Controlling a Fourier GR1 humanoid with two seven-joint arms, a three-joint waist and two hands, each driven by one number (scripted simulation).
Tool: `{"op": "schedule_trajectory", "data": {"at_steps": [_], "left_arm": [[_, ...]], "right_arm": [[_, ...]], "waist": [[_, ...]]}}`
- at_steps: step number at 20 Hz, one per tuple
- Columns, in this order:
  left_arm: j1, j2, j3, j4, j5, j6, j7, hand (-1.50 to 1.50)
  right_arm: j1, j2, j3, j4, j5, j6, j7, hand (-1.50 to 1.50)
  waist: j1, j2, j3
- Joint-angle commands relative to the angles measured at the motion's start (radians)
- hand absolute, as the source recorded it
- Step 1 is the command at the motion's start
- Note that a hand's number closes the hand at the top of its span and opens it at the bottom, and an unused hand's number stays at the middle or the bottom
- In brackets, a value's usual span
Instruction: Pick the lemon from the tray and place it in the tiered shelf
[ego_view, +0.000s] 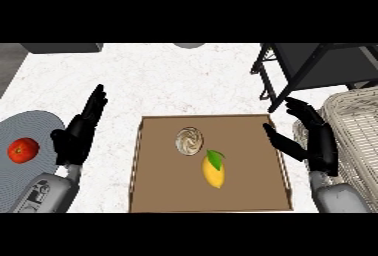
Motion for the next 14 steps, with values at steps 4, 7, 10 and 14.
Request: {"op": "schedule_trajectory", "data": {"at_steps": [4,7,10,14], "left_arm": [[-0.004,-0.029,-0.046,-0.042,-0.038,-0.017,0.055,0.0],[-0.011,-0.029,-0.026,-0.067,-0.038,-0.047,0.091,0.0],[-0.002,-0.089,-0.068,-0.026,-0.083,0.013,0.068,0.0],[0.02,-0.07,-0.06,-0.057,-0.075,-0.018,0.071,0.0]], "right_arm": [[0.142,0.197,-0.073,0.008,-0.04,-0.135,-0.364,-1.5],[0.18,0.13,-0.092,-0.018,-0.127,0.067,-0.407,-1.5],[0.134,0.005,0.008,-0.031,-0.036,0.143,-0.224,-1.5],[0.108,-0.097,0.101,-0.217,0.087,0.136,0.045,-1.5]], "waist": [[0.023,-0.007,0.0],[0.026,-0.007,-0.001],[0.029,-0.006,-0.002],[0.029,-0.009,-0.004]]}}
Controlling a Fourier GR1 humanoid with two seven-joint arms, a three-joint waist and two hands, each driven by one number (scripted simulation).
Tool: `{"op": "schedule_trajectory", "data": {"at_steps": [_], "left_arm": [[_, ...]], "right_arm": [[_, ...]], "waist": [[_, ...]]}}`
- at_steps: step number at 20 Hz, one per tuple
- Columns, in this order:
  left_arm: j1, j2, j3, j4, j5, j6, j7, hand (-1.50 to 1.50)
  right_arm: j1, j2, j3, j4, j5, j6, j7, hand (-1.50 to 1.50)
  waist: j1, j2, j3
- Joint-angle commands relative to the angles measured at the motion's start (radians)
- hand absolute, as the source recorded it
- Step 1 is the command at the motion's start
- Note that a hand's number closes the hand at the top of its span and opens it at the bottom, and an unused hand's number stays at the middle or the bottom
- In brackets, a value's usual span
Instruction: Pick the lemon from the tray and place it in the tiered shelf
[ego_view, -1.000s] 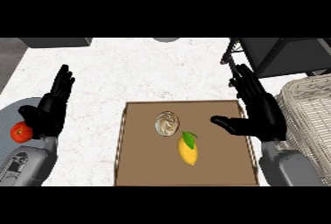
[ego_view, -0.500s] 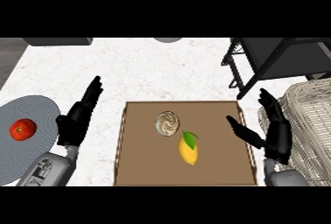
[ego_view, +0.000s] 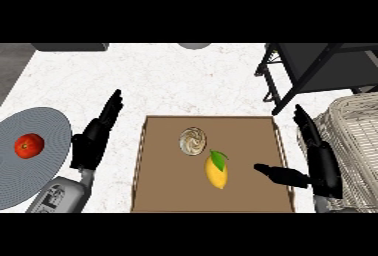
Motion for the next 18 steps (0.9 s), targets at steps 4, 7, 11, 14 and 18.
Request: {"op": "schedule_trajectory", "data": {"at_steps": [4,7,11,14,18], "left_arm": [[-0.001,0.013,0.022,-0.03,-0.009,-0.016,0.033,0.0],[0.016,-0.04,-0.011,0.006,-0.04,0.003,-0.007,0.0],[-0.001,-0.022,0.012,0.013,-0.027,-0.017,-0.005,0.0],[-0.03,-0.014,0.027,0.019,-0.019,-0.037,0.018,0.0],[0.026,0.007,0.041,-0.062,-0.029,-0.037,0.038,0.0]], "right_arm": [[-0.093,-0.153,0.104,-0.238,0.148,0.081,0.435,-1.5],[-0.084,-0.196,0.164,-0.296,0.221,0.131,0.556,-1.5],[-0.199,-0.256,0.26,-0.363,0.274,0.282,0.823,-1.5],[-0.259,-0.294,0.301,-0.415,0.321,0.38,0.971,-1.5],[-0.32,-0.2,0.362,-0.458,0.39,0.44,1.179,-1.5]], "waist": [[0.004,-0.003,-0.002],[-0.002,-0.001,-0.001],[0.012,-0.002,-0.004],[0.007,-0.002,-0.003],[0.012,-0.002,0.0]]}}
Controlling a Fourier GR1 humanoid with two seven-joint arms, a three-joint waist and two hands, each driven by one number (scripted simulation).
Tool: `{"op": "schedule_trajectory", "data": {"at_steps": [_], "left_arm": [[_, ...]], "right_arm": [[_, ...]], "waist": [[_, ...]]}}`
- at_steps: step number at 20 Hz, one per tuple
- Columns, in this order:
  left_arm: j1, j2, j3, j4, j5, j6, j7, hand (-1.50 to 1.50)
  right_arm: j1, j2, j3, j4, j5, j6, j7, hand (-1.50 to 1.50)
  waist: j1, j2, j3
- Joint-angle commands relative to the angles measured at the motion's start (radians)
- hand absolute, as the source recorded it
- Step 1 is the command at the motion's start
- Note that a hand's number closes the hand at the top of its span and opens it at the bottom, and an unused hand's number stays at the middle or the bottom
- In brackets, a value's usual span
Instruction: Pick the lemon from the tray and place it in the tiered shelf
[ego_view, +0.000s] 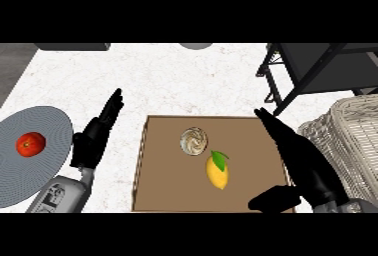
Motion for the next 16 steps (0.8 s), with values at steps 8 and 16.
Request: {"op": "schedule_trajectory", "data": {"at_steps": [8,16], "left_arm": [[0.015,-0.049,0.035,-0.023,-0.062,-0.018,0.014,0.0],[0.053,-0.044,0.08,-0.039,-0.072,-0.067,0.016,0.0]], "right_arm": [[-0.108,0.242,0.094,-0.068,0.185,0.164,0.336,-1.5],[-0.021,0.31,0.101,-0.035,0.322,0.159,0.267,-1.5]], "waist": [[-0.003,0.002,0.002],[-0.003,0.002,0.003]]}}
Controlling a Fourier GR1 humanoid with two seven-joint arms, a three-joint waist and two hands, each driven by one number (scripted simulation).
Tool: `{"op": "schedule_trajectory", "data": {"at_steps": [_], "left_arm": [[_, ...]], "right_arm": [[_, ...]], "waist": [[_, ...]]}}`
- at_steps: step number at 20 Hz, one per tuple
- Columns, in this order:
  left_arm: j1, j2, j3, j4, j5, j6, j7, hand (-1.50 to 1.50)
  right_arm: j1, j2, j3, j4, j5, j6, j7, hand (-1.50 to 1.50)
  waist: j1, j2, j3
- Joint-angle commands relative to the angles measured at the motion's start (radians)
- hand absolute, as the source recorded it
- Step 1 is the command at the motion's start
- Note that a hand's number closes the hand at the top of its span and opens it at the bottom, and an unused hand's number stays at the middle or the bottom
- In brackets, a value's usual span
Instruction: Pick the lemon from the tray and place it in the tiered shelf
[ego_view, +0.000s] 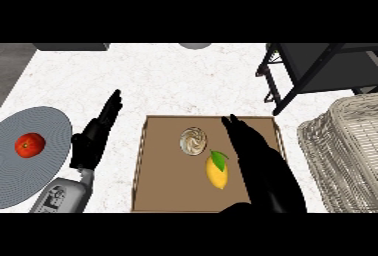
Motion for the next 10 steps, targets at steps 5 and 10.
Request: {"op": "schedule_trajectory", "data": {"at_steps": [5,10], "left_arm": [[0.011,-0.006,0.035,-0.045,-0.027,-0.025,0.032,0.0],[0.031,-0.023,0.054,0.029,-0.038,-0.066,-0.05,0.0]], "right_arm": [[0.001,0.12,-0.03,0.053,0.072,0.082,0.081,-1.5],[0.073,0.149,-0.004,0.116,0.165,0.029,-0.006,-1.5]], "waist": [[0.003,0.0,0.0],[0.0,0.001,0.001]]}}
